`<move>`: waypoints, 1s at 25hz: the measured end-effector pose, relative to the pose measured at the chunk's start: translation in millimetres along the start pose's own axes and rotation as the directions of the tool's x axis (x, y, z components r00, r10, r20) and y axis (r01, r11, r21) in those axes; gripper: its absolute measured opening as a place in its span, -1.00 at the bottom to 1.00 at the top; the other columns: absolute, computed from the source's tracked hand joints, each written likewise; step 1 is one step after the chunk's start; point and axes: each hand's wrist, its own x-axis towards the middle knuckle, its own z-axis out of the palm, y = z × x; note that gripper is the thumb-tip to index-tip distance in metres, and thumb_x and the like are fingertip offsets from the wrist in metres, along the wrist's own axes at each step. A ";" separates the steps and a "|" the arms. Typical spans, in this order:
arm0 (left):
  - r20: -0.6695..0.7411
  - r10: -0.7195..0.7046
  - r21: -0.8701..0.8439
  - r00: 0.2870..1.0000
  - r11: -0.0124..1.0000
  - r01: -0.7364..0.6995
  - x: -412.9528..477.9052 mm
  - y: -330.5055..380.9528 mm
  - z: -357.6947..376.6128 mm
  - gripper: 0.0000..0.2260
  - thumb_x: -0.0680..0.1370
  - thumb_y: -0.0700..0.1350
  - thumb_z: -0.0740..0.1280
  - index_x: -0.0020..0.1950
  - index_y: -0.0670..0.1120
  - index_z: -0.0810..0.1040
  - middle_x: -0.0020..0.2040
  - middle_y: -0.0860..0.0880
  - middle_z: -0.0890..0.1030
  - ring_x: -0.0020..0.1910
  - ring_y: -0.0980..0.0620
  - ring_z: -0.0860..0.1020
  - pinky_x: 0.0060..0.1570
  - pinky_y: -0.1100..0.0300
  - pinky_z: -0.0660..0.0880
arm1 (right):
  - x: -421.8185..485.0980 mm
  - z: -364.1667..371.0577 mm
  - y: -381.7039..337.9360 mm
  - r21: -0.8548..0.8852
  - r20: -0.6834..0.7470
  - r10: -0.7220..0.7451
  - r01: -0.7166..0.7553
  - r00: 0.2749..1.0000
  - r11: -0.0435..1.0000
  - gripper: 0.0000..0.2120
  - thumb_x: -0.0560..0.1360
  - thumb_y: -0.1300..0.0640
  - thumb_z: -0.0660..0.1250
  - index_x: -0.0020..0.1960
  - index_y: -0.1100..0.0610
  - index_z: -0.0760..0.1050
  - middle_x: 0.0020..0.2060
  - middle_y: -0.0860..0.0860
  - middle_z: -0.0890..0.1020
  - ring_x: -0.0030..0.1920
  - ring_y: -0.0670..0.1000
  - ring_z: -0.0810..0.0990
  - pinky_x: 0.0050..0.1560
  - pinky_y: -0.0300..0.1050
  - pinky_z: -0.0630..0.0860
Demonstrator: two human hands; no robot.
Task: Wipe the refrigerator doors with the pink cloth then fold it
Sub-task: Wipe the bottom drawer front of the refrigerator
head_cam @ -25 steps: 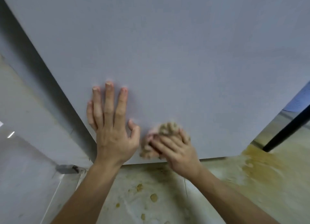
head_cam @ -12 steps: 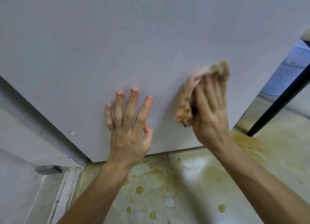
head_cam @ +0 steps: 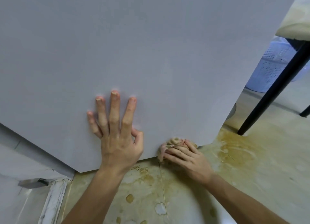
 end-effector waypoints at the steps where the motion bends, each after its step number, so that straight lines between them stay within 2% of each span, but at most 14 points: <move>1: -0.004 -0.010 -0.005 1.000 1.000 0.010 0.4 1.4 0.8 -0.14 0.39 -0.29 0.38 0.65 -0.05 0.14 0.73 -0.02 -0.14 0.70 -0.12 -0.22 0.63 -0.22 -0.22 | -7.6 -1.7 6.7 -0.010 0.009 0.001 -0.001 1.000 1.000 -0.05 0.43 0.24 0.46 0.69 -0.05 0.09 0.55 -0.08 0.36 0.56 -0.04 0.29 0.69 0.11 -0.16; 2: -0.014 -0.018 -0.016 1.000 1.000 0.018 0.6 3.7 2.3 -0.14 0.38 -0.29 0.39 0.65 -0.06 0.14 0.73 -0.06 -0.09 0.70 -0.12 -0.21 0.62 -0.23 -0.21 | -10.6 -7.4 14.1 0.008 -0.027 0.028 -0.028 0.999 1.000 -0.14 0.45 0.25 0.36 0.68 -0.03 0.14 0.55 -0.06 0.40 0.58 -0.02 0.29 0.69 0.12 -0.14; 4: -0.030 -0.008 -0.053 1.000 0.999 0.006 1.0 11.7 6.2 -0.11 0.36 -0.31 0.40 0.63 -0.05 0.11 0.72 -0.10 -0.05 0.70 -0.11 -0.20 0.63 -0.22 -0.22 | 0.1 -30.4 32.3 0.098 -0.198 0.225 -0.209 0.954 0.973 -0.24 0.42 0.32 0.22 0.60 0.02 0.27 0.52 0.01 0.42 0.64 0.00 0.20 0.69 0.13 -0.10; 6: -0.035 0.021 -0.088 0.999 0.996 -0.024 1.5 22.2 10.4 -0.09 0.35 -0.32 0.41 0.62 -0.02 0.08 0.73 -0.01 -0.14 0.70 -0.10 -0.19 0.63 -0.20 -0.23 | 27.3 -67.4 57.4 0.275 -0.405 0.471 -0.387 0.783 0.880 -0.31 0.52 0.33 0.24 0.62 0.08 0.23 0.62 0.02 0.25 0.69 0.00 0.03 0.68 0.18 -0.10; 8: -0.037 0.020 -0.087 0.999 0.996 -0.023 3.5 31.9 14.7 -0.07 0.34 -0.34 0.40 0.63 0.01 0.08 0.72 0.03 -0.19 0.70 -0.09 -0.20 0.63 -0.20 -0.24 | 53.6 -94.6 81.7 0.418 -0.517 0.604 -0.437 0.607 0.797 -0.27 0.65 0.20 0.24 0.71 -0.01 -0.02 0.71 -0.07 -0.03 0.69 0.04 -0.09 0.67 0.27 -0.11; 11: -0.035 0.024 -0.077 0.999 0.997 -0.026 6.9 46.6 20.0 -0.08 0.35 -0.35 0.38 0.64 0.04 0.11 0.72 0.02 -0.18 0.70 -0.11 -0.19 0.62 -0.23 -0.22 | 71.8 -96.6 80.0 0.507 -0.560 0.683 -0.459 0.468 0.730 -0.29 0.72 -0.01 0.18 0.71 -0.08 -0.16 0.71 -0.04 -0.13 0.68 0.15 -0.11 0.65 0.36 -0.08; 14: -0.023 0.032 -0.057 0.999 0.998 -0.034 9.0 56.3 22.0 -0.14 0.39 -0.31 0.32 0.65 0.06 0.17 0.73 -0.01 -0.16 0.70 -0.14 -0.18 0.61 -0.26 -0.21 | 54.1 -44.3 30.3 0.622 -0.395 0.812 -0.525 0.430 0.581 -0.31 0.73 -0.09 0.08 0.71 -0.02 -0.22 0.68 -0.10 -0.26 0.69 0.14 -0.19 0.68 0.19 -0.14; 16: -0.015 0.027 -0.049 1.000 0.998 -0.027 8.9 56.3 23.4 -0.17 0.40 -0.31 0.31 0.66 0.06 0.19 0.73 -0.01 -0.16 0.70 -0.15 -0.20 0.61 -0.26 -0.22 | 35.4 -13.1 -5.6 0.732 -0.090 0.931 -0.610 0.353 0.302 -0.27 0.63 0.06 0.09 0.69 0.11 -0.18 0.68 -0.01 -0.27 0.69 0.19 -0.16 0.68 0.07 -0.10; 18: -0.017 0.025 -0.038 1.000 0.999 -0.026 8.8 54.0 24.1 -0.16 0.41 -0.31 0.31 0.66 0.06 0.18 0.73 -0.01 -0.16 0.70 -0.15 -0.21 0.61 -0.25 -0.23 | 24.0 0.4 -26.3 0.821 0.222 0.925 -0.570 0.309 -0.007 -0.23 0.54 0.24 0.18 0.64 0.09 -0.13 0.67 0.23 0.01 0.67 0.23 0.05 0.63 -0.23 -0.01; 20: -0.010 0.023 -0.033 1.000 0.999 -0.024 8.2 54.1 23.1 -0.16 0.41 -0.32 0.32 0.67 0.06 0.18 0.73 -0.02 -0.17 0.70 -0.15 -0.21 0.61 -0.25 -0.23 | 23.9 -2.8 -29.6 0.828 0.360 0.881 -0.540 0.306 -0.151 -0.04 0.48 0.44 0.20 0.67 0.08 -0.28 0.51 0.35 0.33 0.55 0.11 0.35 0.53 -0.48 -0.04; 21: -0.005 0.022 -0.034 1.000 0.999 -0.022 7.6 54.9 21.7 -0.16 0.41 -0.32 0.32 0.67 0.05 0.18 0.73 -0.02 -0.17 0.70 -0.15 -0.21 0.61 -0.26 -0.23 | 29.8 -12.3 -26.4 0.828 0.386 0.881 -0.524 0.276 -0.198 0.02 0.48 0.50 0.19 0.67 0.08 -0.38 0.50 0.26 0.35 0.51 -0.05 0.38 0.52 -0.51 -0.09; 22: -0.002 0.023 -0.036 1.000 0.999 -0.023 6.9 55.6 20.2 -0.17 0.41 -0.31 0.32 0.67 0.05 0.19 0.73 -0.03 -0.16 0.70 -0.16 -0.20 0.61 -0.27 -0.22 | 40.8 -29.5 -20.8 0.835 0.362 0.902 -0.513 0.236 -0.200 0.02 0.50 0.49 0.20 0.66 0.06 -0.42 0.61 0.11 0.21 0.57 -0.18 0.26 0.57 -0.44 -0.15; 23: 0.001 0.026 -0.037 1.000 0.999 -0.026 7.3 55.6 18.7 -0.18 0.41 -0.31 0.33 0.66 0.04 0.21 0.73 -0.03 -0.16 0.70 -0.16 -0.19 0.61 -0.27 -0.21 | 51.5 -45.7 -12.2 0.856 0.267 0.941 -0.500 0.210 -0.131 -0.02 0.55 0.40 0.20 0.67 0.05 -0.42 0.69 -0.04 -0.03 0.64 -0.22 0.03 0.64 -0.26 -0.20; 25: 0.017 0.022 -0.045 1.000 0.999 -0.021 8.7 56.0 16.4 -0.19 0.40 -0.30 0.34 0.64 0.04 0.24 0.73 -0.03 -0.14 0.70 -0.17 -0.17 0.62 -0.28 -0.18 | 69.5 -76.9 12.4 0.885 0.014 0.976 -0.456 0.218 0.089 -0.12 0.58 0.27 0.14 0.69 0.04 -0.35 0.68 -0.16 -0.26 0.69 -0.10 -0.20 0.69 0.08 -0.21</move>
